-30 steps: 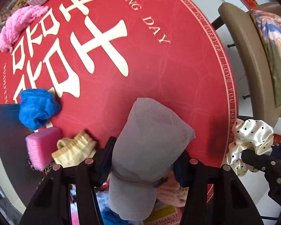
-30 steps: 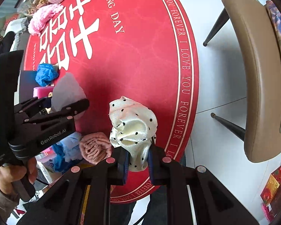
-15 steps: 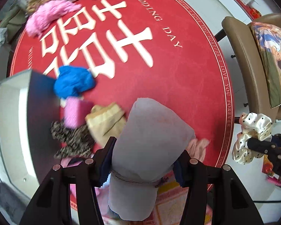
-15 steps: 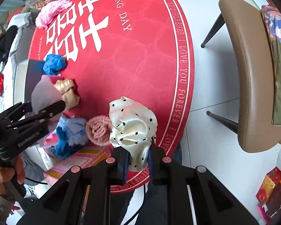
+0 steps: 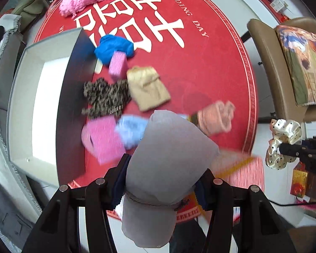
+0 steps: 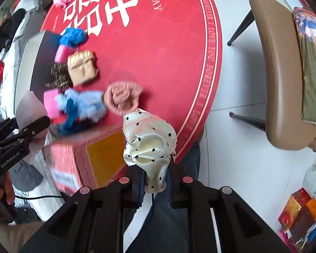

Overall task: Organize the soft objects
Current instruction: 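Lift both held items and carry them over the white box, then open both tools to drop the bundle and scrunchie into the box, then move both tools back toward the remaining soft items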

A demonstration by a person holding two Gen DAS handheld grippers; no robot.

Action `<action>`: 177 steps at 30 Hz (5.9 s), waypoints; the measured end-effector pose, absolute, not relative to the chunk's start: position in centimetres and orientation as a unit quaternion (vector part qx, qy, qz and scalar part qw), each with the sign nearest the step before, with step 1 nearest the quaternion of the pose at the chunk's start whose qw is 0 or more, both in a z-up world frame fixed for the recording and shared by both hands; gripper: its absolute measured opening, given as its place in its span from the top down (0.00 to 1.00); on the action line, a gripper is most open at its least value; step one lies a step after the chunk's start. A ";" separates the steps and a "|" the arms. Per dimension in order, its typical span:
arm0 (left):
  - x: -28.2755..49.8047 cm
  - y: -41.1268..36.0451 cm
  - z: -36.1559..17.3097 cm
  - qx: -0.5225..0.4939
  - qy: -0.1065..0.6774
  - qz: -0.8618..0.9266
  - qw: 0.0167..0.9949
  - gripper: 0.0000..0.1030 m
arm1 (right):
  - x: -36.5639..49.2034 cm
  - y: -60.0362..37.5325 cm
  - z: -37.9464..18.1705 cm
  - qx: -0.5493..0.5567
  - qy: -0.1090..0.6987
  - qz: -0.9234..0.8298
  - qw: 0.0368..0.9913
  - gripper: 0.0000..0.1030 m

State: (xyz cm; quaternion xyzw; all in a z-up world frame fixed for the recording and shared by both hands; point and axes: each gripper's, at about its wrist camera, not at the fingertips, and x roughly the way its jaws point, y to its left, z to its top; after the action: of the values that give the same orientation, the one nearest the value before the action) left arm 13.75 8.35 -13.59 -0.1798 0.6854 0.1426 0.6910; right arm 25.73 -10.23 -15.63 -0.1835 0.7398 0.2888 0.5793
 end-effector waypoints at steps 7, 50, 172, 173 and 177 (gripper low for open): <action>9.3 5.7 -12.2 -0.170 0.681 0.114 0.703 0.46 | 21.8 -11.7 -13.9 -0.200 0.739 0.289 0.575 0.82; -9.1 4.5 -6.1 -0.221 0.640 0.233 0.698 0.46 | 4.8 -5.6 -5.4 -0.267 0.631 0.479 0.549 0.82; 12.8 16.7 -14.9 -0.286 0.710 0.137 0.629 0.01 | 24.5 -4.9 -13.4 -0.073 0.773 0.193 0.601 0.00; 13.5 16.8 -15.1 -0.282 0.710 0.138 0.630 0.01 | 24.7 -4.9 -14.0 -0.071 0.776 0.192 0.596 0.00; 17.4 17.7 -15.9 -0.268 0.705 0.146 0.640 0.01 | 25.5 -5.0 -15.8 -0.052 0.788 0.192 0.582 0.00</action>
State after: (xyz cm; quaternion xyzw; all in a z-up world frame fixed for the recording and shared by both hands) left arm 17.36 17.71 -15.90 -0.2678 0.7048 0.1464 0.6404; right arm 25.54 -4.99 -15.75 -0.0524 0.7883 0.1916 0.5824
